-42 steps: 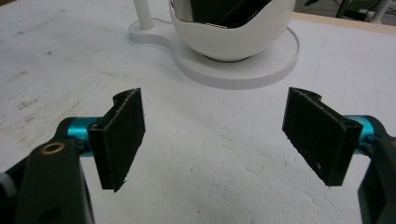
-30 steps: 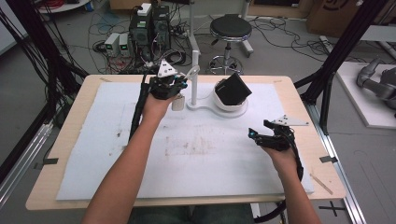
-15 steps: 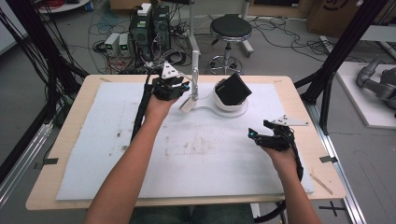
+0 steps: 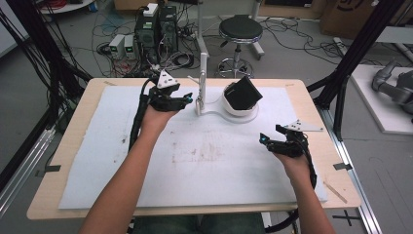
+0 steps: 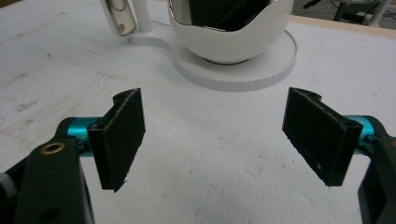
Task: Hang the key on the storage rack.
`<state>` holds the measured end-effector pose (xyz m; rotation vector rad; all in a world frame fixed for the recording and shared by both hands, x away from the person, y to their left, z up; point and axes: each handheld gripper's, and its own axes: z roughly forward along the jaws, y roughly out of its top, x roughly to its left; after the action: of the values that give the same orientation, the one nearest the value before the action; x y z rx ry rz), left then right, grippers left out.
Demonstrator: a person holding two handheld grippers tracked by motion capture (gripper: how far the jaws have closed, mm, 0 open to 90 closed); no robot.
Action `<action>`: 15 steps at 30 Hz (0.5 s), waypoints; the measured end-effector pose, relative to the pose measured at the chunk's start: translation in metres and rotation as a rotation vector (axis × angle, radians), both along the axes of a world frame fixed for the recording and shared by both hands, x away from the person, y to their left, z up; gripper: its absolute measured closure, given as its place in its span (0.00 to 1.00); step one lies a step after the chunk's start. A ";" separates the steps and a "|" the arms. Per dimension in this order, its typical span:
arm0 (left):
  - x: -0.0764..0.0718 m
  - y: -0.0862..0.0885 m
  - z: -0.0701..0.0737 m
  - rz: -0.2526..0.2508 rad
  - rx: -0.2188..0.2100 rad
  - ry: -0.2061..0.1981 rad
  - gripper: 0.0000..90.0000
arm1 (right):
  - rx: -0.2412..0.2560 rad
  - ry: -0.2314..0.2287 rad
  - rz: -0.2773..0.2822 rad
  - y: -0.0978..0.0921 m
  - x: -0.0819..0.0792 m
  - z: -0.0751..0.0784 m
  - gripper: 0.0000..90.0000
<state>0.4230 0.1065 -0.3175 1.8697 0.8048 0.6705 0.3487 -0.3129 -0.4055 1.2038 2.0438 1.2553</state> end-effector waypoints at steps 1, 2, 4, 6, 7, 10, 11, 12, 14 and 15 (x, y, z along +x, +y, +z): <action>-0.002 0.003 0.001 -0.005 -0.002 0.003 0.42 | 0.001 -0.002 -0.001 0.000 0.000 0.000 0.24; -0.002 0.003 0.001 -0.005 -0.002 0.003 0.40 | 0.002 -0.001 -0.001 0.000 0.000 0.000 0.24; -0.009 0.014 0.002 -0.016 -0.001 0.011 0.35 | 0.002 -0.003 -0.003 0.000 -0.001 0.001 0.24; -0.014 0.022 0.002 -0.037 0.001 0.025 0.33 | 0.002 -0.007 -0.006 -0.001 -0.001 0.001 0.24; -0.016 0.025 0.002 -0.045 -0.001 0.042 0.31 | 0.001 -0.007 -0.006 -0.001 -0.001 0.001 0.24; -0.025 0.036 0.000 -0.070 -0.013 0.032 0.28 | 0.001 -0.005 -0.009 -0.002 -0.001 0.001 0.24; -0.028 0.040 -0.002 -0.076 -0.014 0.028 0.28 | 0.001 -0.006 -0.009 -0.002 -0.001 0.001 0.24; -0.028 0.040 -0.002 -0.076 -0.014 0.028 0.28 | 0.001 -0.006 -0.009 -0.002 -0.001 0.001 0.24; -0.033 0.049 -0.007 -0.086 -0.019 0.028 0.27 | -0.001 -0.007 -0.009 -0.002 -0.001 0.001 0.24; -0.039 0.057 -0.014 -0.092 -0.028 0.031 0.26 | -0.002 -0.006 -0.010 -0.002 -0.001 0.001 0.24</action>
<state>0.3842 0.1634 -0.3316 1.8837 0.7393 0.5715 0.3474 -0.3151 -0.4046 1.2058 2.0319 1.2502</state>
